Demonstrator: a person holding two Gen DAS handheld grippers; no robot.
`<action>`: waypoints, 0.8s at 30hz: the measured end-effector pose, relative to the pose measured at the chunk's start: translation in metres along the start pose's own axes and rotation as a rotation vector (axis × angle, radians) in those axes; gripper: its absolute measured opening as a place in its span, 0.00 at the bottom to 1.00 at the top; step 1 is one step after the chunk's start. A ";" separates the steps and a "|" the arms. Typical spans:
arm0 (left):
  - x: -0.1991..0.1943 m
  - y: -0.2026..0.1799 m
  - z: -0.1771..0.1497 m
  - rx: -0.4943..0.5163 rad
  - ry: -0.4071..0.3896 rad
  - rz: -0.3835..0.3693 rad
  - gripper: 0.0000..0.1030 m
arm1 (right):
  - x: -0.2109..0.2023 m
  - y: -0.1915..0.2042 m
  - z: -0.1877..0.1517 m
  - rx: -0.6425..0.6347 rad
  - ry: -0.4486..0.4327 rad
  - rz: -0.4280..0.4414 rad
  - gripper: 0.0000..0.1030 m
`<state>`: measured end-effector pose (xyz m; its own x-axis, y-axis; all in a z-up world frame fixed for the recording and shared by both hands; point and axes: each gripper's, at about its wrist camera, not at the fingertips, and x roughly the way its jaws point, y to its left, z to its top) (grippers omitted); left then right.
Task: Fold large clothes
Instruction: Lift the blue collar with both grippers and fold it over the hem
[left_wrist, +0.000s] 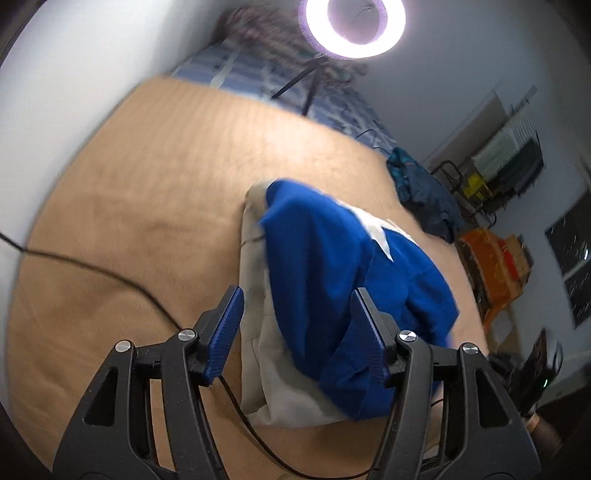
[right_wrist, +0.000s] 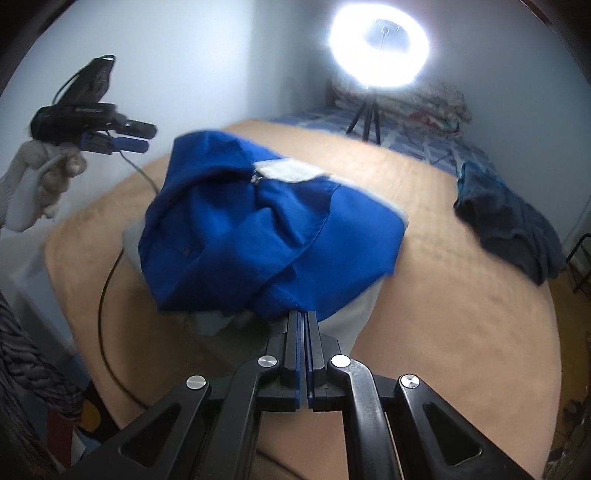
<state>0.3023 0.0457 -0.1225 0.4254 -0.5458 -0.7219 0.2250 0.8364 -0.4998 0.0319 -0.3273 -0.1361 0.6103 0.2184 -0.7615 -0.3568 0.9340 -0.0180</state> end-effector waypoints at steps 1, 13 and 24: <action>0.004 0.004 0.002 -0.030 0.010 -0.013 0.59 | -0.004 0.002 -0.004 0.013 0.001 -0.009 0.13; 0.029 0.033 0.043 -0.234 0.000 -0.105 0.60 | 0.014 -0.081 -0.015 0.570 -0.018 0.259 0.53; 0.053 0.009 0.027 -0.166 0.074 -0.105 0.00 | 0.049 -0.076 -0.001 0.544 0.024 0.315 0.00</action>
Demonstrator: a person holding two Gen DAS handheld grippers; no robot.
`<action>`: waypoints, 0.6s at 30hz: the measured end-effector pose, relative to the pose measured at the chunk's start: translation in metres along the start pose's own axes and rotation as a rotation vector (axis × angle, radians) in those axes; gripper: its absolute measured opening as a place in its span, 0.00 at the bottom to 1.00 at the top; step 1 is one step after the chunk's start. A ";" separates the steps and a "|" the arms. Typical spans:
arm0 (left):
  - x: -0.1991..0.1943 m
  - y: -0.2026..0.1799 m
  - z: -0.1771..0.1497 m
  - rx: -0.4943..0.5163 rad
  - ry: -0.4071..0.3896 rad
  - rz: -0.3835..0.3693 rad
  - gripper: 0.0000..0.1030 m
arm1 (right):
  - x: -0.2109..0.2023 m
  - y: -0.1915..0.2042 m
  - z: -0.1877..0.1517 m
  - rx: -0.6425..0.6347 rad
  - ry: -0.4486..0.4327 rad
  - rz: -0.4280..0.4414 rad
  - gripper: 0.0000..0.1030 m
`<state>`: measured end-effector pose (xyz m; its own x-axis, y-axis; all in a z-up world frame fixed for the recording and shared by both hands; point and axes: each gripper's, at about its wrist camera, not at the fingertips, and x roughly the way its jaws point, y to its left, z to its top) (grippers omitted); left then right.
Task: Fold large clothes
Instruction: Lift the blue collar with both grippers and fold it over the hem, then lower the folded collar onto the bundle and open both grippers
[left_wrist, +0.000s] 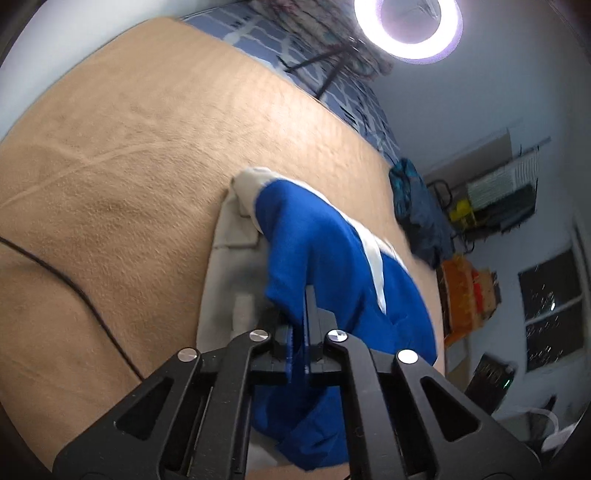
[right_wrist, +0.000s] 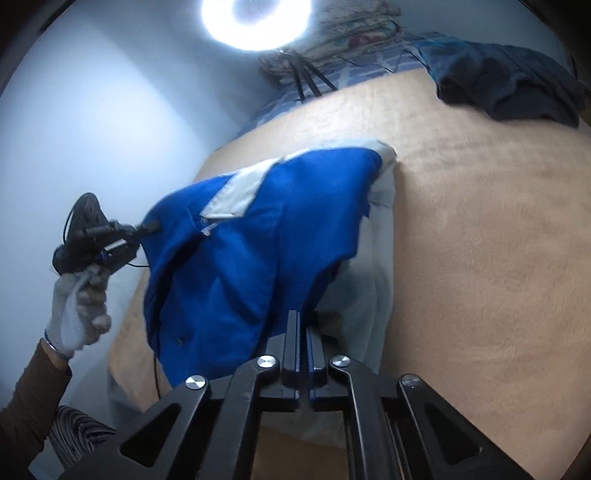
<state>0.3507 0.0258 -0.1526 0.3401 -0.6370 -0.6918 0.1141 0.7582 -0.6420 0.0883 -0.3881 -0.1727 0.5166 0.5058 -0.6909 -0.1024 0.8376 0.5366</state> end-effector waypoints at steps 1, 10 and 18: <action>-0.004 -0.003 -0.005 0.010 0.001 -0.010 0.00 | -0.006 0.001 0.001 0.007 -0.011 0.013 0.00; -0.031 0.002 -0.054 0.025 0.031 0.030 0.00 | -0.059 -0.018 0.004 0.201 -0.113 0.200 0.00; 0.006 0.024 -0.066 0.052 0.107 0.162 0.00 | -0.005 -0.017 -0.022 0.121 0.054 -0.012 0.00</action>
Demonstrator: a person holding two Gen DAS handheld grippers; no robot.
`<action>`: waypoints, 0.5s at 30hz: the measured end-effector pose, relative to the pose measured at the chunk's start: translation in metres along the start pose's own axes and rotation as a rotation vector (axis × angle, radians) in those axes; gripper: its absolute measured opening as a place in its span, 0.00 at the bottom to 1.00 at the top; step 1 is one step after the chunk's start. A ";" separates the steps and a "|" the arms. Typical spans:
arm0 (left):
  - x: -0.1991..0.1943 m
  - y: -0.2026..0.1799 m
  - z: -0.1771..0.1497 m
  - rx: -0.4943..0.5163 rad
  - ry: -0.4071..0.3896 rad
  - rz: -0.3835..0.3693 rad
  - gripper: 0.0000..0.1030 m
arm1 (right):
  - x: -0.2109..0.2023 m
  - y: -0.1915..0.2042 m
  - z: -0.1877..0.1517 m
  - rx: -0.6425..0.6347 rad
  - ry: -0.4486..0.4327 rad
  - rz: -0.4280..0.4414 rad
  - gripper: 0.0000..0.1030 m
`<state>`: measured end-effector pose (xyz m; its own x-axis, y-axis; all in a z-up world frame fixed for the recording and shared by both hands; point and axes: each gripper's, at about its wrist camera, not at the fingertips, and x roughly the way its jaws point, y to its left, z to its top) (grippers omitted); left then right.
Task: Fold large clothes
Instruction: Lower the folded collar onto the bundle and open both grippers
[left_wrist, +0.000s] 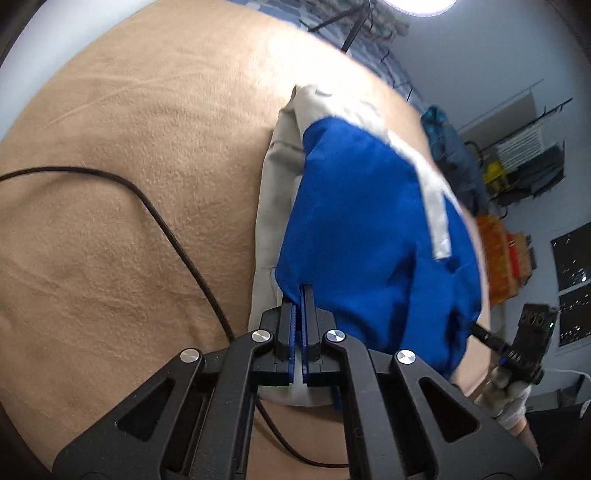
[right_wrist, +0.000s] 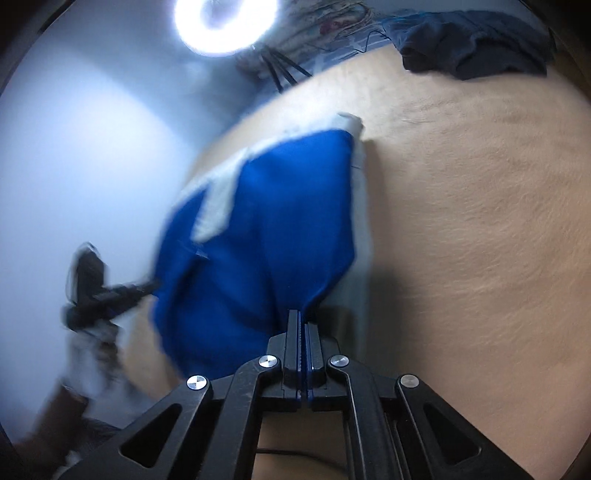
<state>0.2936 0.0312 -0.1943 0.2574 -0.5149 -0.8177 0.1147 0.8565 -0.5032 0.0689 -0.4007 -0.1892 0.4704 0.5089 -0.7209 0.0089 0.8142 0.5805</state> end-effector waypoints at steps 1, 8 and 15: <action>0.000 -0.001 0.000 0.006 0.001 0.003 0.00 | 0.001 -0.005 0.000 0.028 0.008 0.009 0.00; -0.033 -0.018 -0.001 0.101 -0.044 0.105 0.10 | -0.032 0.023 0.008 -0.125 -0.006 -0.080 0.14; -0.076 -0.050 0.028 0.166 -0.226 0.130 0.25 | -0.071 0.054 0.039 -0.289 -0.189 -0.162 0.24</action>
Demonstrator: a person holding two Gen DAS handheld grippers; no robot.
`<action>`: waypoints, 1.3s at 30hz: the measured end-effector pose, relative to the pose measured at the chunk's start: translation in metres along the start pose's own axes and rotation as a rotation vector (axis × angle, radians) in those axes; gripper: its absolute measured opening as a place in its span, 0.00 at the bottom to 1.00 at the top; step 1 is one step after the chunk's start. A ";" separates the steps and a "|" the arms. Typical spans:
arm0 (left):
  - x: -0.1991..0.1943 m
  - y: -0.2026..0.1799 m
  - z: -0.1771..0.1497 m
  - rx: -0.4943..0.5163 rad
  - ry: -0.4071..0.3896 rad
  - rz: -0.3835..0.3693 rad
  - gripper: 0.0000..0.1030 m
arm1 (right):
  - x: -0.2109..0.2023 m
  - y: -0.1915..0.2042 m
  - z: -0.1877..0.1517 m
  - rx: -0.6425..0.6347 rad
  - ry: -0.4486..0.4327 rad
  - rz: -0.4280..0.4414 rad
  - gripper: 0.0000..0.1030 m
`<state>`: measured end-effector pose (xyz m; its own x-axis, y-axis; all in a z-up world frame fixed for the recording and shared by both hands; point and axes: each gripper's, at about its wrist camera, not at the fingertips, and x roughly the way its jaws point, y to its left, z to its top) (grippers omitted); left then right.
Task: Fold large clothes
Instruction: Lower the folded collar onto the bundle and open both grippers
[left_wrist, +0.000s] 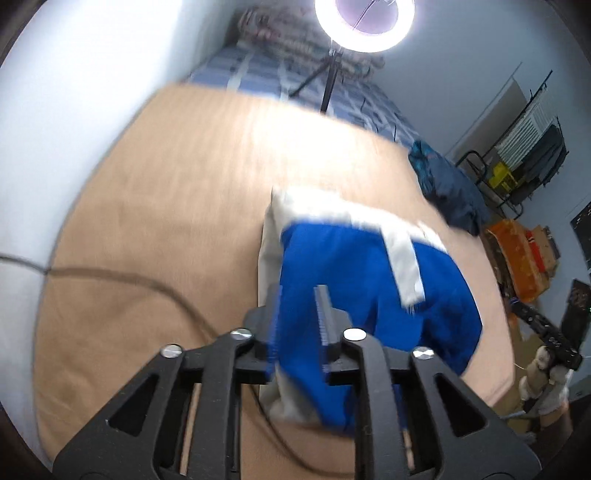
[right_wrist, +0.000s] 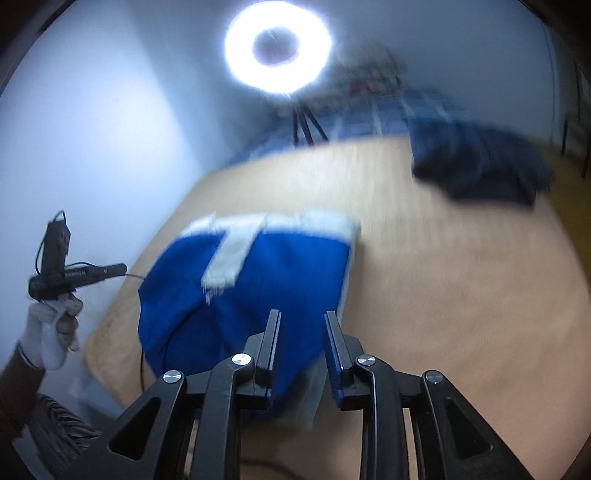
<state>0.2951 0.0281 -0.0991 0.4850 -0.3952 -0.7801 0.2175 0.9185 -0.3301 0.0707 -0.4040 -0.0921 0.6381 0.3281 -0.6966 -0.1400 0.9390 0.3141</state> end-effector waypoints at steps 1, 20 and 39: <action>0.004 -0.006 0.008 0.011 -0.020 0.008 0.31 | 0.002 0.004 0.007 -0.012 -0.017 -0.004 0.24; 0.151 -0.030 0.011 0.206 0.108 0.115 0.34 | 0.167 0.019 0.035 -0.186 0.216 -0.068 0.23; 0.087 0.013 -0.020 0.086 0.163 0.011 0.20 | 0.100 0.013 -0.005 -0.112 0.247 0.001 0.20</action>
<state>0.3236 0.0057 -0.1821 0.3451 -0.3722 -0.8616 0.2885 0.9156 -0.2800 0.1283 -0.3585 -0.1608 0.4355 0.3310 -0.8371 -0.2323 0.9398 0.2507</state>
